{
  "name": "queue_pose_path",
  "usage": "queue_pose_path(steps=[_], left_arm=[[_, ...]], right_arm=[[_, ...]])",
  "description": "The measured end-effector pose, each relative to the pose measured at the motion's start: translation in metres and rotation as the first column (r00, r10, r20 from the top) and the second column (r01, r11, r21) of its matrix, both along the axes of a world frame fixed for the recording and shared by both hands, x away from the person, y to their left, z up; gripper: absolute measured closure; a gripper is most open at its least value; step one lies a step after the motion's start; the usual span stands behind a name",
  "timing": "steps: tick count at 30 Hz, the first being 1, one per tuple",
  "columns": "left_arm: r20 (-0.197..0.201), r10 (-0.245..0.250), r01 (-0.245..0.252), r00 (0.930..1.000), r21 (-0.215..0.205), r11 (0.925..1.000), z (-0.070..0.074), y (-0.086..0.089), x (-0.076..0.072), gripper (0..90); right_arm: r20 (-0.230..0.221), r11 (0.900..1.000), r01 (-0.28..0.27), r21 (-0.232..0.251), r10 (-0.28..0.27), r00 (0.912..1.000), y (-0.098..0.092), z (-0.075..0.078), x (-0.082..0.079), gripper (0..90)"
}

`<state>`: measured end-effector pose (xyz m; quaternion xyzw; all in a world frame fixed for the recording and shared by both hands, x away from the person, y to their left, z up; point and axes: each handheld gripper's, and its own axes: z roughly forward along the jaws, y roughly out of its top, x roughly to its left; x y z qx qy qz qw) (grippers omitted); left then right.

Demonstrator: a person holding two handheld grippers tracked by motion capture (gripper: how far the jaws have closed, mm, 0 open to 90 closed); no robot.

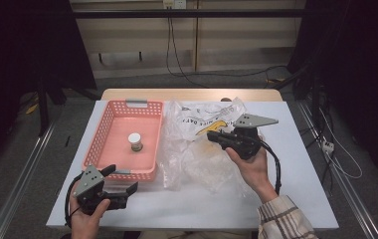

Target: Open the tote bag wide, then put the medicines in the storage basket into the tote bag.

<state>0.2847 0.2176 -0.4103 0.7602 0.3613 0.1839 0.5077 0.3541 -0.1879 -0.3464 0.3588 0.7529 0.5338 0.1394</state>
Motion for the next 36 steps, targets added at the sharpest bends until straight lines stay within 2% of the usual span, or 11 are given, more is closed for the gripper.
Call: queue_pose_path(steps=[5, 9, 17, 21, 22, 24, 28, 32, 36], left_arm=[[-0.003, -0.011, 0.011, 0.9999, -0.001, 0.9999, -0.001, 0.001, 0.000, 5.6], [-0.011, 0.001, -0.001, 0.9999, -0.017, 0.9999, 0.000, 0.005, 0.002, 5.6], [-0.008, -0.007, 0.007, 0.9999, -0.007, 0.9999, 0.006, 0.005, 0.006, 5.6], [-0.019, -0.029, 0.029, 0.9994, -0.005, 0.9996, 0.007, 0.005, 0.009, 6.8], [-0.035, -0.041, 0.041, 0.9986, 0.001, 0.9991, 0.009, 0.005, 0.012, 6.9], [-0.042, -0.031, 0.031, 0.9986, -0.006, 0.9995, 0.011, 0.005, 0.016, 7.2], [-0.066, -0.042, 0.043, 0.9970, 0.009, 0.9990, 0.017, 0.006, 0.022, 7.8], [-0.063, -0.068, 0.070, 0.9957, 0.032, 0.9971, 0.024, 0.005, 0.028, 8.4], [-0.065, -0.070, 0.073, 0.9954, 0.049, 0.9961, 0.028, 0.003, 0.034, 9.6]], right_arm=[[-0.004, 1.000, 0.009, 0.019, -0.009, 1.0000, -0.001, -0.002, 0.002, 90.0], [-0.004, 1.000, 0.005, 0.014, -0.005, 1.0000, -0.001, -0.003, 0.003, 90.0], [-0.017, 1.000, 0.003, 0.022, -0.003, 0.9999, -0.005, -0.007, 0.004, 90.0], [-0.021, 1.000, 0.002, 0.022, -0.002, 0.9998, -0.005, -0.007, 0.005, 90.0], [-0.022, 1.000, 0.002, 0.022, -0.002, 0.9997, -0.004, -0.007, 0.005, 90.0], [-0.022, 1.000, -0.001, 0.021, 0.001, 0.9997, -0.004, -0.008, 0.005, 90.0], [-0.024, 1.000, -0.007, 0.022, 0.008, 0.9997, -0.002, -0.008, 0.004, 90.0], [-0.024, 1.000, -0.017, 0.020, 0.017, 0.9996, -0.003, -0.008, 0.003, 90.0], [-0.027, 1.000, -0.024, 0.018, 0.024, 0.9993, -0.001, -0.009, 0.002, 90.0]])
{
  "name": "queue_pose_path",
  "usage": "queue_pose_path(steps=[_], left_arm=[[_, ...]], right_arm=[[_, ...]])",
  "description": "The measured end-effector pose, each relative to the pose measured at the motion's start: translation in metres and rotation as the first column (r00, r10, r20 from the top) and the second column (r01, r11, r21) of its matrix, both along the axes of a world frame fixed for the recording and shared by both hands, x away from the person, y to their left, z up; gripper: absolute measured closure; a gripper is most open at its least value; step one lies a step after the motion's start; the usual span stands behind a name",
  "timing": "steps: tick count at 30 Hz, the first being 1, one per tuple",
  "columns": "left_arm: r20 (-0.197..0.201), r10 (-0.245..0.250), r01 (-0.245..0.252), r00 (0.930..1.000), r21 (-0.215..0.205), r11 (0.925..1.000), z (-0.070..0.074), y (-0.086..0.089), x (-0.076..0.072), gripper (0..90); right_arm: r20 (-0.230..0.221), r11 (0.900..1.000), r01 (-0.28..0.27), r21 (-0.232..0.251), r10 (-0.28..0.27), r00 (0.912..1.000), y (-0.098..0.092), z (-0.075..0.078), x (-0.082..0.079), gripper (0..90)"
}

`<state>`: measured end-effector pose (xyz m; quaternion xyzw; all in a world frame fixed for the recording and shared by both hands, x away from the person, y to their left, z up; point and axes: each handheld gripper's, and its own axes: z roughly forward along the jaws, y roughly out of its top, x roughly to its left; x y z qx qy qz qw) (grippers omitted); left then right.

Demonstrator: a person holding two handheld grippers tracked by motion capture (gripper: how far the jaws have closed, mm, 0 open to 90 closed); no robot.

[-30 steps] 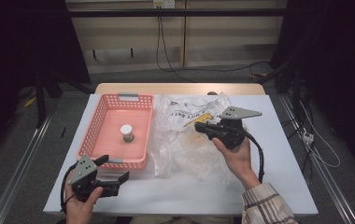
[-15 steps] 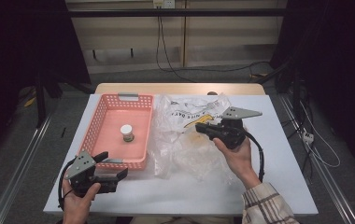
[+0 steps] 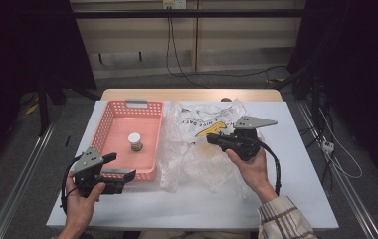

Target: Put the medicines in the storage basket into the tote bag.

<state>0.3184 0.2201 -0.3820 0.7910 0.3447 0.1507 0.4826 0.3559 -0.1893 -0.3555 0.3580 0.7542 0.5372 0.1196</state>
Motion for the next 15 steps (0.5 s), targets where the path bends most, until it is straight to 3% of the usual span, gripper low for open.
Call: queue_pose_path(steps=[4, 13, 14, 15], left_arm=[[-0.018, -0.036, 0.036, 0.9992, 0.012, 0.9993, 0.005, -0.004, 0.016, 9.6], [-0.047, -0.042, 0.046, 0.9980, 0.076, 0.9961, 0.009, -0.016, 0.045, 11.3], [-0.052, -0.052, 0.057, 0.9973, 0.098, 0.9935, 0.010, -0.018, 0.056, 12.1], [-0.049, -0.081, 0.088, 0.9955, 0.149, 0.9849, 0.011, -0.020, 0.063, 13.4]], right_arm=[[0.001, 1.000, -0.003, 0.001, 0.003, 1.0000, 0.001, 0.000, 0.000, 90.0], [0.000, 1.000, 0.001, 0.006, -0.001, 1.0000, -0.001, 0.000, 0.000, 90.0], [0.002, 1.000, -0.001, 0.007, 0.001, 1.0000, -0.001, 0.000, 0.000, 90.0], [0.003, 1.000, -0.001, 0.007, 0.001, 1.0000, -0.001, 0.001, 0.000, 90.0]])
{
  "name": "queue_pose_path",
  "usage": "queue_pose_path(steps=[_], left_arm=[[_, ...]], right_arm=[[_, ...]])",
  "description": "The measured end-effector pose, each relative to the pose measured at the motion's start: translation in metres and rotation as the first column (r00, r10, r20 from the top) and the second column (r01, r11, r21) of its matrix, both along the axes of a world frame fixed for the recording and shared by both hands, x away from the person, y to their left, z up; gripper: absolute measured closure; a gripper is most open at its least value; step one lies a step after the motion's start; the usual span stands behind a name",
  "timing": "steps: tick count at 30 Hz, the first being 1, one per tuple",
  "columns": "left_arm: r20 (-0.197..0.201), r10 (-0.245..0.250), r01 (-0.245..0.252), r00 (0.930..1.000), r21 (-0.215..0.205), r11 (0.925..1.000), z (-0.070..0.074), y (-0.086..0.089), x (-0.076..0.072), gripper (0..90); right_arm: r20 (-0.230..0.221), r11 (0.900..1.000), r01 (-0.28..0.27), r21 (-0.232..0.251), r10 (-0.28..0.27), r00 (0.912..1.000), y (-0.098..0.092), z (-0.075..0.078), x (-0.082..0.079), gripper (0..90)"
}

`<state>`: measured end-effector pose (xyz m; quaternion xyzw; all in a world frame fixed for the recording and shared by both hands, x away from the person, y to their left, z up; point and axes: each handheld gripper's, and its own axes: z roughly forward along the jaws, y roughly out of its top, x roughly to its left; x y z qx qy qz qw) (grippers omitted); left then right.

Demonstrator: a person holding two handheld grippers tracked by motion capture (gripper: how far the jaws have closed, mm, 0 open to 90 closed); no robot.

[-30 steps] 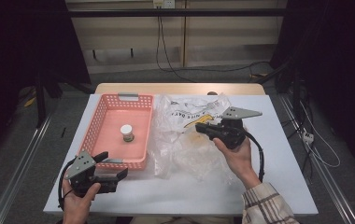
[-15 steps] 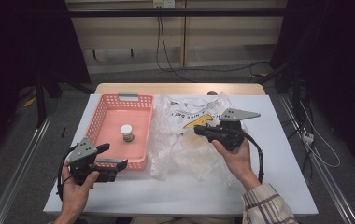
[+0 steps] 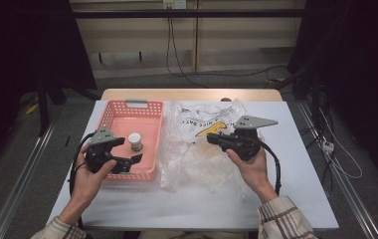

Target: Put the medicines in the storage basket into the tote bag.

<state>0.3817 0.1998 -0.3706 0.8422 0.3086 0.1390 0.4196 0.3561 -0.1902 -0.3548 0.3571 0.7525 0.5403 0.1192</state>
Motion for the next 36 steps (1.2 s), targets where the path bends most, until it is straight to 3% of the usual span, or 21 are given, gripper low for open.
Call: queue_pose_path(steps=[1, 2, 6, 8, 10, 11, 13, 17, 18, 24, 25, 27, 29, 32, 36], left_arm=[[0.000, 0.000, 0.000, 1.0000, 0.000, 1.0000, 0.000, 0.000, 0.000, 13.6], [0.012, 0.013, -0.014, 0.9998, 0.024, 0.9996, 0.000, -0.003, 0.010, 13.6], [-0.028, 0.030, -0.030, 0.9991, 0.010, 0.9995, -0.002, -0.005, 0.025, 13.6], [-0.058, 0.039, -0.037, 0.9976, 0.034, 0.9988, -0.005, -0.004, 0.038, 13.4], [-0.070, 0.040, -0.039, 0.9967, 0.026, 0.9989, -0.007, -0.004, 0.043, 12.4], [-0.091, 0.044, -0.041, 0.9949, 0.035, 0.9986, -0.009, -0.005, 0.047, 11.6], [-0.086, 0.062, -0.056, 0.9944, 0.071, 0.9959, -0.012, -0.007, 0.054, 11.7], [-0.110, 0.075, -0.065, 0.9911, 0.092, 0.9936, -0.019, -0.010, 0.067, 12.4], [-0.105, 0.082, -0.069, 0.9910, 0.118, 0.9905, -0.020, -0.011, 0.070, 13.1], [-0.128, 0.113, -0.095, 0.9853, 0.142, 0.9853, -0.027, -0.011, 0.085, 21.0], [-0.149, 0.125, -0.103, 0.9808, 0.152, 0.9831, -0.032, -0.011, 0.088, 22.4], [-0.155, 0.135, -0.110, 0.9786, 0.161, 0.9807, -0.034, -0.012, 0.089, 23.1], [-0.189, 0.133, -0.102, 0.9730, 0.163, 0.9814, -0.040, -0.011, 0.092, 26.6], [-0.195, 0.133, -0.095, 0.9718, 0.193, 0.9766, -0.041, -0.012, 0.092, 33.8], [-0.194, 0.137, -0.091, 0.9713, 0.228, 0.9694, -0.041, -0.016, 0.090, 36.1]], right_arm=[[0.001, 1.000, 0.001, -0.001, -0.001, 1.0000, 0.000, 0.000, 0.000, 90.0], [0.000, 1.000, 0.002, 0.001, -0.002, 1.0000, -0.001, 0.000, 0.000, 90.0], [0.000, 1.000, 0.002, 0.000, -0.002, 1.0000, -0.001, 0.000, 0.000, 90.0], [-0.002, 1.000, 0.003, 0.000, -0.003, 1.0000, -0.001, 0.000, 0.001, 90.0], [-0.003, 1.000, 0.004, 0.000, -0.004, 1.0000, -0.001, 0.000, 0.001, 90.0], [-0.003, 1.000, 0.003, -0.002, -0.003, 1.0000, -0.001, -0.001, 0.001, 90.0], [-0.006, 1.000, 0.004, -0.002, -0.004, 1.0000, -0.001, -0.001, 0.001, 90.0], [-0.005, 1.000, 0.004, -0.006, -0.004, 1.0000, 0.000, -0.001, 0.001, 90.0], [-0.006, 1.000, 0.004, -0.007, -0.004, 1.0000, 0.000, -0.001, 0.001, 90.0], [-0.008, 1.000, -0.001, -0.011, 0.001, 1.0000, 0.001, -0.003, 0.001, 90.0], [-0.008, 1.000, -0.002, -0.011, 0.002, 1.0000, 0.001, -0.003, 0.001, 90.0], [-0.010, 1.000, -0.001, -0.013, 0.001, 1.0000, 0.001, -0.003, 0.001, 90.0], [-0.010, 1.000, -0.001, -0.013, 0.001, 1.0000, 0.001, -0.003, 0.001, 90.0], [-0.011, 1.000, -0.001, -0.017, 0.001, 0.9999, 0.001, -0.003, 0.001, 90.0], [-0.014, 1.000, -0.003, -0.022, 0.003, 0.9999, 0.002, -0.004, 0.002, 90.0]])
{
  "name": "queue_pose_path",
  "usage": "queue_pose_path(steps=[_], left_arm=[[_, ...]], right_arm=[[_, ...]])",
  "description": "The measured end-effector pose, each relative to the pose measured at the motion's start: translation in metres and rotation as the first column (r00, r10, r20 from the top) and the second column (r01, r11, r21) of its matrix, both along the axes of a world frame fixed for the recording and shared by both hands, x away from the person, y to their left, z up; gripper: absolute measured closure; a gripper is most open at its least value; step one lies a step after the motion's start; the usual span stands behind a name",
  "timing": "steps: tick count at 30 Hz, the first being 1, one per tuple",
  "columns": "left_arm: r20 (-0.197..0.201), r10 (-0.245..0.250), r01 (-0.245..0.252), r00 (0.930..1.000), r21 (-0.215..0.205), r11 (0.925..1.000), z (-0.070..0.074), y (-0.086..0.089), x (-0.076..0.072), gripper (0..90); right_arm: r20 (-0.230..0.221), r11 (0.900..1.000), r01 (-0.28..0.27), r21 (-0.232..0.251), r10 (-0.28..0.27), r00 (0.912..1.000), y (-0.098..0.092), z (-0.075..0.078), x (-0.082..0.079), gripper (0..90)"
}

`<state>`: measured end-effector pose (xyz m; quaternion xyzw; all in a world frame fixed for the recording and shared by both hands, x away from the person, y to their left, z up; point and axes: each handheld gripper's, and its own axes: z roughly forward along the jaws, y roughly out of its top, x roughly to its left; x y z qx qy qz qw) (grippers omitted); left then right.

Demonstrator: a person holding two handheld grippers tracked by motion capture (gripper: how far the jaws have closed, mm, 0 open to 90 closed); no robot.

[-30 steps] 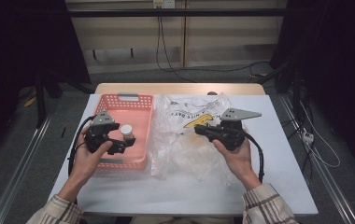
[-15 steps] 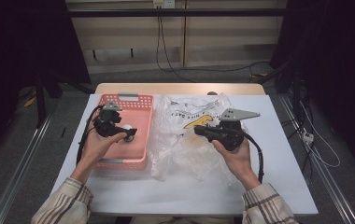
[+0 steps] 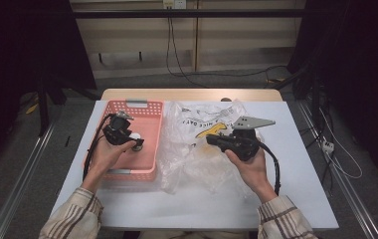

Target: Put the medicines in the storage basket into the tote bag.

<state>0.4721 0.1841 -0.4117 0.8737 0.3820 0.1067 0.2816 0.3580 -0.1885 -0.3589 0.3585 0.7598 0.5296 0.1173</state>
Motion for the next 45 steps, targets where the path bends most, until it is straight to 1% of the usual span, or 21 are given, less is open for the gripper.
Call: queue_pose_path(steps=[1, 2, 3, 6, 7, 9, 11, 15, 18, 20, 21, 22, 23, 25, 28, 30, 32, 36, 39, 42, 45], left_arm=[[-0.002, 0.005, -0.005, 1.0000, -0.006, 1.0000, 0.000, 0.000, 0.000, 36.1], [-0.008, 0.001, -0.002, 1.0000, -0.011, 0.9999, -0.001, -0.001, 0.000, 41.8], [-0.009, -0.005, 0.006, 0.9999, 0.041, 0.9992, -0.002, -0.004, 0.000, 42.6], [-0.014, -0.002, 0.002, 0.9999, 0.040, 0.9992, -0.004, -0.004, 0.000, 44.4], [-0.018, 0.004, -0.003, 0.9998, 0.048, 0.9989, -0.005, -0.003, 0.000, 48.2], [-0.021, 0.006, -0.005, 0.9998, 0.054, 0.9985, -0.006, -0.003, 0.001, 49.8], [-0.028, 0.007, -0.006, 0.9996, 0.046, 0.9989, -0.007, -0.002, 0.002, 49.9], [-0.019, 0.000, 0.001, 0.9998, 0.049, 0.9988, -0.007, -0.002, 0.002, 50.5], [-0.021, -0.009, 0.009, 0.9997, 0.023, 0.9997, -0.006, -0.001, 0.001, 50.7], [-0.012, -0.012, 0.012, 0.9999, 0.017, 0.9998, -0.003, -0.001, 0.000, 50.8], [0.007, -0.001, 0.001, 1.0000, -0.004, 1.0000, 0.001, 0.001, -0.001, 50.8], [0.007, -0.001, 0.001, 1.0000, -0.004, 1.0000, 0.001, 0.001, -0.001, 50.8], [0.007, 0.001, -0.001, 1.0000, -0.022, 0.9998, 0.002, 0.002, -0.001, 50.8], [0.026, -0.003, 0.004, 0.9997, -0.025, 0.9997, 0.006, 0.003, -0.003, 50.8], [0.063, 0.000, 0.003, 0.9980, -0.052, 0.9986, 0.013, 0.005, -0.007, 50.8], [0.072, 0.006, -0.001, 0.9974, -0.074, 0.9972, 0.017, 0.006, -0.010, 50.8], [0.093, 0.006, 0.001, 0.9957, -0.078, 0.9970, 0.022, 0.008, -0.014, 50.8], [0.122, 0.005, 0.009, 0.9926, -0.119, 0.9928, 0.031, 0.010, -0.023, 50.9], [0.148, -0.001, 0.022, 0.9890, -0.135, 0.9905, 0.038, 0.009, -0.028, 50.9], [0.161, 0.012, 0.017, 0.9870, -0.179, 0.9836, 0.043, 0.008, -0.033, 50.9], [0.177, 0.005, 0.030, 0.9842, -0.196, 0.9802, 0.048, 0.009, -0.037, 50.9]], right_arm=[[0.000, 1.000, 0.000, 0.000, 0.000, 1.0000, 0.000, 0.000, 0.000, 90.0], [0.000, 1.000, 0.000, -0.007, 0.000, 1.0000, 0.000, -0.001, 0.000, 90.0], [-0.002, 1.000, 0.000, -0.008, 0.000, 1.0000, 0.001, -0.001, 0.000, 90.0], [-0.002, 1.000, 0.000, -0.007, 0.000, 1.0000, 0.001, -0.001, 0.000, 90.0], [-0.002, 1.000, 0.000, -0.008, 0.000, 1.0000, 0.001, -0.002, 0.000, 90.0], [-0.005, 1.000, 0.000, -0.011, 0.000, 1.0000, 0.001, -0.003, 0.000, 90.0], [-0.007, 1.000, 0.000, -0.011, 0.000, 1.0000, 0.002, -0.003, 0.000, 90.0], [-0.008, 1.000, -0.002, -0.014, 0.002, 1.0000, 0.003, -0.004, 0.000, 90.0], [-0.005, 1.000, -0.002, -0.013, 0.002, 1.0000, 0.002, -0.004, 0.000, 90.0], [-0.005, 1.000, -0.002, -0.013, 0.002, 1.0000, 0.002, -0.003, 0.000, 90.0], [-0.004, 1.000, -0.002, -0.012, 0.002, 1.0000, 0.002, -0.003, -0.001, 90.0], [-0.004, 1.000, -0.002, -0.012, 0.002, 1.0000, 0.002, -0.003, -0.001, 90.0], [0.000, 1.000, 0.002, -0.011, -0.002, 1.0000, 0.001, -0.002, -0.001, 90.0], [0.001, 1.000, 0.004, -0.010, -0.004, 1.0000, 0.001, -0.002, -0.001, 90.0], [0.000, 1.000, 0.007, -0.005, -0.007, 1.0000, 0.000, -0.002, 0.000, 90.0], [0.001, 1.000, 0.009, -0.003, -0.009, 1.0000, -0.001, -0.002, 0.000, 90.0], [0.001, 1.000, 0.010, -0.003, -0.010, 0.9999, -0.001, -0.002, 0.000, 90.0], [0.002, 1.000, 0.011, -0.002, -0.011, 0.9999, -0.002, -0.002, 0.000, 90.0], [0.002, 1.000, 0.012, -0.002, -0.012, 0.9999, -0.003, -0.002, 0.000, 90.0], [0.003, 1.000, 0.011, -0.001, -0.011, 0.9999, -0.002, -0.002, 0.000, 90.0], [0.002, 1.000, 0.012, -0.003, -0.012, 0.9999, -0.002, -0.002, 0.001, 90.0]])
